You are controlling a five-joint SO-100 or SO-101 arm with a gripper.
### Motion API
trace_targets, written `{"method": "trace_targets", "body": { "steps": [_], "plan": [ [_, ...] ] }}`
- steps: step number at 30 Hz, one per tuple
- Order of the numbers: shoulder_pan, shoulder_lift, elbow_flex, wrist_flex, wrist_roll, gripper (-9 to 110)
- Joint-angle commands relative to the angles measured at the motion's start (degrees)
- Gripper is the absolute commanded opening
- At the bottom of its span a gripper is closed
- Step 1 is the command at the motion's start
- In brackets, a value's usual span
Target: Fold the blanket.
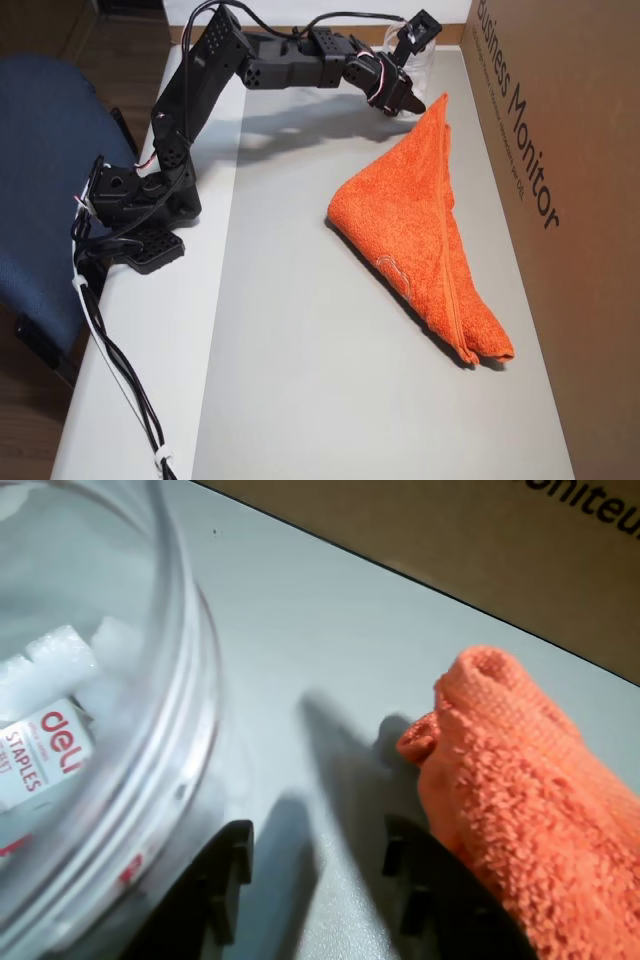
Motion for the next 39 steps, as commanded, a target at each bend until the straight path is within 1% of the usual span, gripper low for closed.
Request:
{"method": "trace_targets", "body": {
  "steps": [1, 5, 13, 20, 34, 39],
  "plan": [
    [0.3, 3.5, -2.1, -0.1, 0.4, 12],
    [0.2, 8.1, 1.8, 0.0, 0.2, 12],
    [1.5, 18.5, 11.6, 0.0, -9.1, 11],
    [3.3, 27.4, 18.5, 0.0, -12.7, 11],
    [9.1, 44.6, 31.9, 0.0, -12.8, 11],
    [12.7, 51.6, 37.2, 0.0, -12.8, 3]
  ]
}}
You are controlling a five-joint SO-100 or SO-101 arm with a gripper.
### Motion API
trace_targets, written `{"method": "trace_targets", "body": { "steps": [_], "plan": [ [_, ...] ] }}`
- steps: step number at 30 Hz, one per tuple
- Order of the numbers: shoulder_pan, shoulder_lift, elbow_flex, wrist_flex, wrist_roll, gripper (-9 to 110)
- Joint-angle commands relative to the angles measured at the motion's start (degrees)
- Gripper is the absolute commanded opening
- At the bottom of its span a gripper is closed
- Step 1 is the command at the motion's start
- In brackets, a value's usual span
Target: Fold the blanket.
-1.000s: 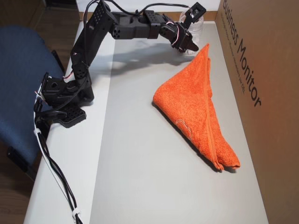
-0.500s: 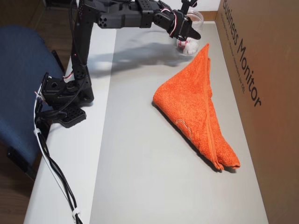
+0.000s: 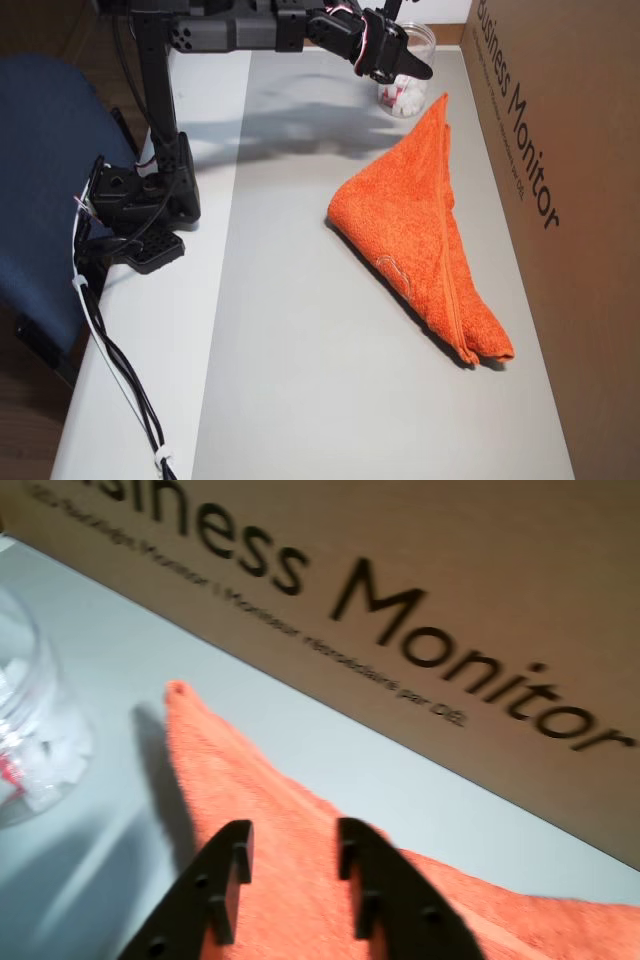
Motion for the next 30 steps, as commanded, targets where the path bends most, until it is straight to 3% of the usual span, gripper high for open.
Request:
{"method": "trace_targets", "body": {
  "steps": [1, 21, 30],
  "plan": [
    [2.0, 7.6, 1.4, -0.1, -0.1, 2],
    [18.0, 27.2, 12.5, -0.2, 1.1, 0],
    [24.8, 34.1, 17.5, -0.2, 10.9, 0]
  ]
}}
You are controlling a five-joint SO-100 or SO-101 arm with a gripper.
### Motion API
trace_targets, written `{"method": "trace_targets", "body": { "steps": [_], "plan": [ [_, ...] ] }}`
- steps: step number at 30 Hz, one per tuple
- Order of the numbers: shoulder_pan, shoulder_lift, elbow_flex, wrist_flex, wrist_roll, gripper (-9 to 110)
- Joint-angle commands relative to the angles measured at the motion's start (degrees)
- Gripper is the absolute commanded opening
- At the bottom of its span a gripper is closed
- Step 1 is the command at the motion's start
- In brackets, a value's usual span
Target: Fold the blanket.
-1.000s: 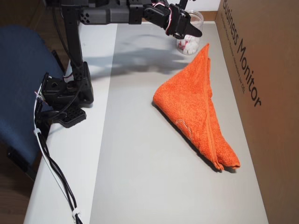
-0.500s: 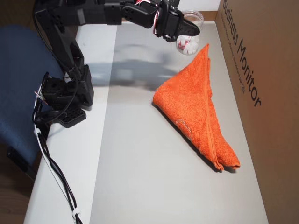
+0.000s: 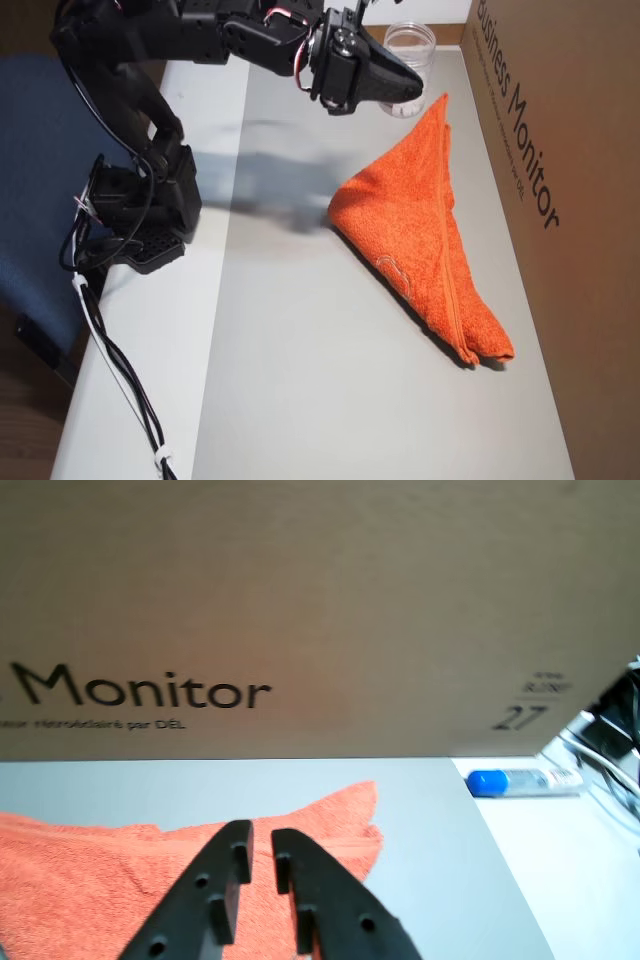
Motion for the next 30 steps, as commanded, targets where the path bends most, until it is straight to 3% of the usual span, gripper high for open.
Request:
{"method": "trace_targets", "body": {
  "steps": [1, 17, 30],
  "plan": [
    [1.8, 4.9, 0.8, -0.2, 1.0, 0],
    [2.4, 20.1, 15.4, 0.0, 1.3, 0],
    [2.3, 31.7, 18.3, 21.8, 1.4, 0]
  ]
}}
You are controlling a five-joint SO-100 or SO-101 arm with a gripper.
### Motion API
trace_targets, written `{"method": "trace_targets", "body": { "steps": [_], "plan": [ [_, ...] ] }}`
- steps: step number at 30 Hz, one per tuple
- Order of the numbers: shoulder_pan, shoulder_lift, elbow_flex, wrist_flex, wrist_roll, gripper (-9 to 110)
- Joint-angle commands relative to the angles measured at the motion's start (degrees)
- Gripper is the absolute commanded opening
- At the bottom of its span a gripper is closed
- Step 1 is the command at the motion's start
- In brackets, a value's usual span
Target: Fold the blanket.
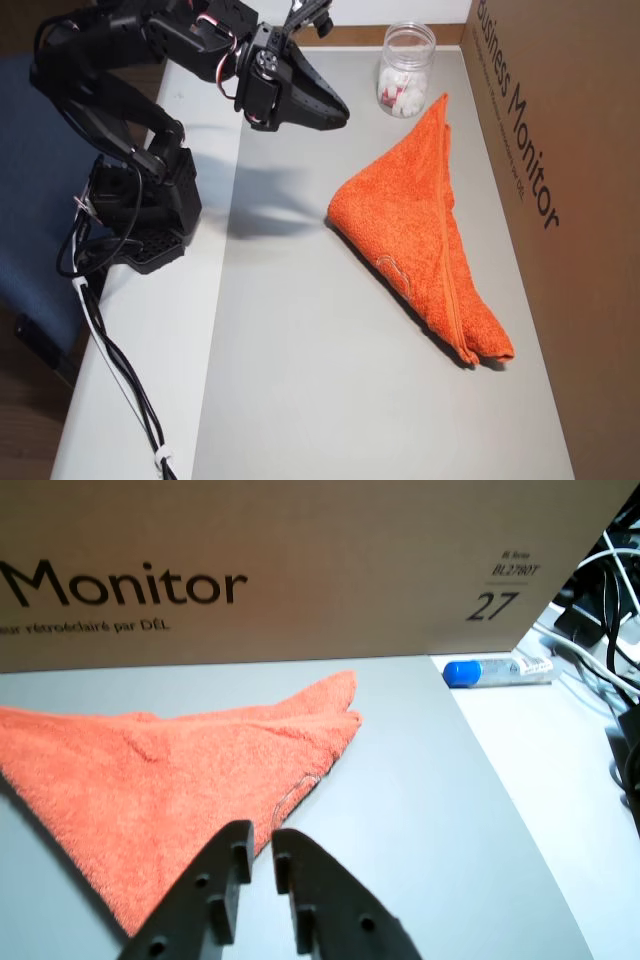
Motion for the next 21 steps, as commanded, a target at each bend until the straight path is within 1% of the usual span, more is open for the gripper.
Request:
{"method": "trace_targets", "body": {
  "steps": [1, 10, 21],
  "plan": [
    [-0.3, 2.5, -0.4, 3.3, 0.4, 0],
    [-2.0, 5.4, 0.5, 11.5, 0.4, 0],
    [-4.7, 14.0, 12.0, 11.8, -0.2, 0]
  ]
}}
